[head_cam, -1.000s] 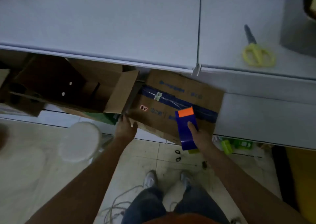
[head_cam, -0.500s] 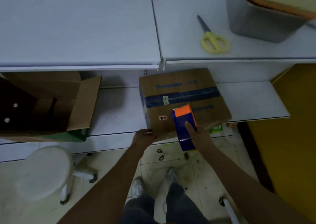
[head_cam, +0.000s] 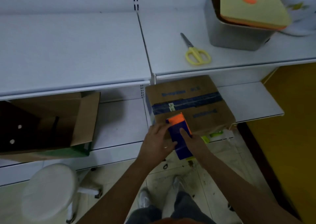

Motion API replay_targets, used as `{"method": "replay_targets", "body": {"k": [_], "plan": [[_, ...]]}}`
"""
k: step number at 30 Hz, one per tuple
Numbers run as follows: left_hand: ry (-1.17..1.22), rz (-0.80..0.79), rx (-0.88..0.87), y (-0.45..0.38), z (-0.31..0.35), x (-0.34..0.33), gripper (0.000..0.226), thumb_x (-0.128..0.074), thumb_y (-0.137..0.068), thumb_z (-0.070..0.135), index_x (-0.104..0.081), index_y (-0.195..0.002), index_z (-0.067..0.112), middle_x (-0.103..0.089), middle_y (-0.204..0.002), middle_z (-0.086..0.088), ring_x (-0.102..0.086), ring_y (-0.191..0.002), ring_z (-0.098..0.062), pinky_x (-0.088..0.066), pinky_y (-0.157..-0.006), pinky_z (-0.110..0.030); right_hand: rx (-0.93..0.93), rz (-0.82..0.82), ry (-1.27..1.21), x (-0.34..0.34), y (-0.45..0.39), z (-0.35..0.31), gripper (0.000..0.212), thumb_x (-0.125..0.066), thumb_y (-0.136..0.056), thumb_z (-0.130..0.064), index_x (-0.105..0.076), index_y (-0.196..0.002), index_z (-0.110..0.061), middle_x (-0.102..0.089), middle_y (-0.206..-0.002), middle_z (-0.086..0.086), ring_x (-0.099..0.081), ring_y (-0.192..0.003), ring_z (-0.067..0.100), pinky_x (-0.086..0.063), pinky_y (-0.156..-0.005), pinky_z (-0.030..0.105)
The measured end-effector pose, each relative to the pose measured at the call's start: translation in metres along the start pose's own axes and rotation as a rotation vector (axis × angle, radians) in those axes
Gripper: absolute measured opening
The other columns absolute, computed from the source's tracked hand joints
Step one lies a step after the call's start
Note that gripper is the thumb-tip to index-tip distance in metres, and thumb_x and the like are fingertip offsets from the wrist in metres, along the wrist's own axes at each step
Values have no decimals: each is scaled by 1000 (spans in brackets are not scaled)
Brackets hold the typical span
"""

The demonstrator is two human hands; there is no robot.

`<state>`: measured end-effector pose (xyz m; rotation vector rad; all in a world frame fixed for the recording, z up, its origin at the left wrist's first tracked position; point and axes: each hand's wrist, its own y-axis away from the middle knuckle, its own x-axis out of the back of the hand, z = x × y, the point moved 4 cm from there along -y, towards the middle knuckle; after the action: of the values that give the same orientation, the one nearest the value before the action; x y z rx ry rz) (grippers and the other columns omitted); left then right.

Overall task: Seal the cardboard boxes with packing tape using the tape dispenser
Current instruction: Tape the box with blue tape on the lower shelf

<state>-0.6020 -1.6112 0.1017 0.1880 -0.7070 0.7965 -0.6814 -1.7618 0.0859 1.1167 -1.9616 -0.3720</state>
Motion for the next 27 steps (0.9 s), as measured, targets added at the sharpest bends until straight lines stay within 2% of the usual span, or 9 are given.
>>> {"method": "replay_targets", "body": {"k": [3, 7, 9, 13, 17, 18, 20, 24, 27], "plan": [[-97, 35, 67, 2, -5, 3, 69, -73, -81, 38, -47, -143, 22, -49, -133, -2, -44, -123, -21, -46, -102, -38, 6, -69, -89, -23, 6, -14, 51, -47, -95, -58, -60, -85, -10, -65, -80, 10, -62, -70, 22, -48, -63, 28], [-200, 104, 65, 1, -11, 16, 60, -65, -87, 26, -45, -143, 24, -51, -129, 1, -46, -119, -21, -47, -97, -35, 13, -101, -182, -44, 15, -30, 40, -49, -95, -56, -55, -101, -17, -60, -80, -1, -60, -73, 18, -51, -73, 33], [-259, 128, 41, 2, -15, 22, 44, -63, -89, 21, -56, -133, 22, -57, -120, 1, -51, -110, -21, -50, -90, -36, 3, -127, -169, -50, 17, -32, 43, -48, -94, -59, -54, -102, -16, -60, -82, 1, -60, -77, 20, -51, -78, 34], [-365, 206, -37, -2, -21, 29, 9, -68, -87, 17, -73, -92, 22, -66, -87, 1, -60, -78, -20, -54, -67, -39, -6, -180, -144, -58, 20, -28, 56, -43, -91, -67, -56, -104, -14, -64, -93, 6, -63, -92, 25, -51, -89, 39], [-318, 246, -28, -13, -23, 41, 20, -58, -93, 26, -77, -87, 21, -70, -82, 1, -62, -74, -19, -53, -64, -33, 0, -240, -244, -57, 17, -22, 51, -38, -93, -65, -52, -103, -17, -59, -95, 3, -55, -94, 22, -44, -99, 37], [-243, 276, 62, -16, -28, 48, 19, -60, -93, 25, -78, -89, 21, -72, -86, 1, -62, -78, -17, -53, -67, -32, 3, -271, -232, -56, 15, -20, 56, -40, -90, -67, -55, -101, -13, -64, -95, 9, -58, -93, 24, -45, -97, 37], [-65, 351, 277, -20, -45, 63, 12, -67, -93, 21, -78, -95, 23, -74, -93, 5, -64, -84, -10, -55, -73, -28, 57, -303, -60, -51, 8, -16, 64, -50, -85, -67, -60, -93, -4, -70, -95, 22, -64, -83, 28, -50, -77, 34], [217, 414, 515, -34, -72, 90, 9, -72, -89, 18, -77, -94, 23, -74, -93, 9, -67, -82, 4, -55, -83, -18, 180, -266, 141, -47, -6, -27, 58, -63, -86, -59, -57, -78, -2, -64, -72, 18, -62, -67, 32, -45, -58, 31], [243, 487, 551, -41, -80, 106, 10, -71, -89, 10, -76, -96, 16, -73, -94, 3, -61, -75, 15, -47, -76, -3, 230, -352, 62, -64, -10, -41, 77, -62, -76, -69, -62, -102, 4, -68, -91, 24, -67, -82, 36, -50, -67, 38]]}}
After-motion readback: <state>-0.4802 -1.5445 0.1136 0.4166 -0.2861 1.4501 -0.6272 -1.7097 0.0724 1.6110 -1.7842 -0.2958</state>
